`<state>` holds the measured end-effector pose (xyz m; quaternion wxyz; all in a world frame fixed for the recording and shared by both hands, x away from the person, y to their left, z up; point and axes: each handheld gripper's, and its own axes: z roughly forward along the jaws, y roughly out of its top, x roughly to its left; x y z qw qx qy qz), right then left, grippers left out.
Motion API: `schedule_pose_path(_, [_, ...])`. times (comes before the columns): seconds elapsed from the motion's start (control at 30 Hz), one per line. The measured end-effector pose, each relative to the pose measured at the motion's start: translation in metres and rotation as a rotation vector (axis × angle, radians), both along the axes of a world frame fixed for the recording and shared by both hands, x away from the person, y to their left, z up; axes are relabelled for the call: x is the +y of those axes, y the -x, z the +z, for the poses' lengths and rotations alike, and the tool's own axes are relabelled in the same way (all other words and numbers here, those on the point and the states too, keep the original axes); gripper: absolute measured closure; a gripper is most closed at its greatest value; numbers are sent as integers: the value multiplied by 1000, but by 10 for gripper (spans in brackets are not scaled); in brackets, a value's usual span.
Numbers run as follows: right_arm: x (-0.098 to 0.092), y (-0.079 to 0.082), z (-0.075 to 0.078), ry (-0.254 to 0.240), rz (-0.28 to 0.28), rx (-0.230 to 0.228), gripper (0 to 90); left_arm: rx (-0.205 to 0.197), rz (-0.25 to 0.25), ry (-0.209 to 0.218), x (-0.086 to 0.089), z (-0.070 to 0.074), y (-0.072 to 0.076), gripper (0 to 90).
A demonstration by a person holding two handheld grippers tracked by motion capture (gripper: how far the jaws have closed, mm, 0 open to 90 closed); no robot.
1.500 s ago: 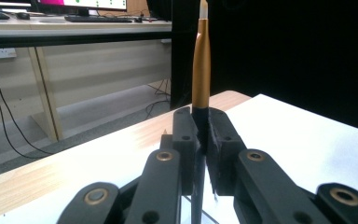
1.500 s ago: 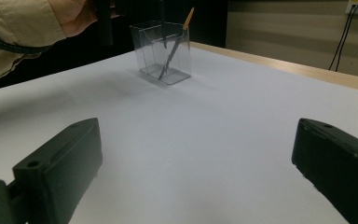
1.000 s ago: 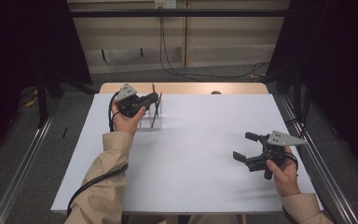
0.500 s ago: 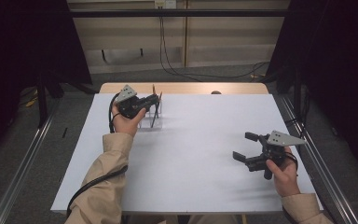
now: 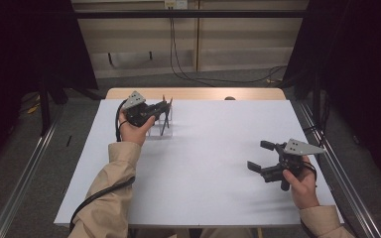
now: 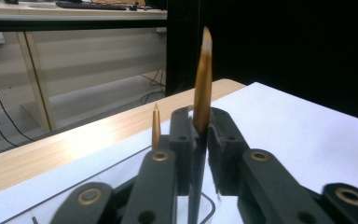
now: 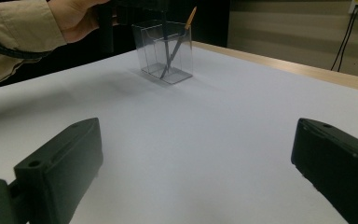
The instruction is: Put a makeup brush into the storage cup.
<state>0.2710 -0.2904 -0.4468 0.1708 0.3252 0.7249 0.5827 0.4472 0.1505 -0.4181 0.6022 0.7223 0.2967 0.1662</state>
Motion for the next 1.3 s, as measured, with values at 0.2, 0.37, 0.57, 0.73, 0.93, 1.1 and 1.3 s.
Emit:
schedule_pose_path(0.2, [0,0,0,1,0,1,15,18,-2,47,-1,1,-1,429])
schedule_pose_path(0.37, [0,0,0,2,0,-2,16,54,1,49,-1,2,0,297])
schedule_pose_path(0.57, [1,0,0,1,2,0,16,54,5,49,1,2,1,208])
schedule_pose_path(0.73, [1,0,0,1,0,-2,17,37,2,36,3,3,3,144])
schedule_pose_path(0.93, [2,0,0,3,2,-1,17,31,12,34,5,3,4,82])
schedule_pose_path(1.1, [1,1,0,7,1,-1,17,32,19,38,8,4,5,60])
schedule_pose_path(1.3, [0,2,1,7,-2,-3,17,35,16,39,9,4,8,46])
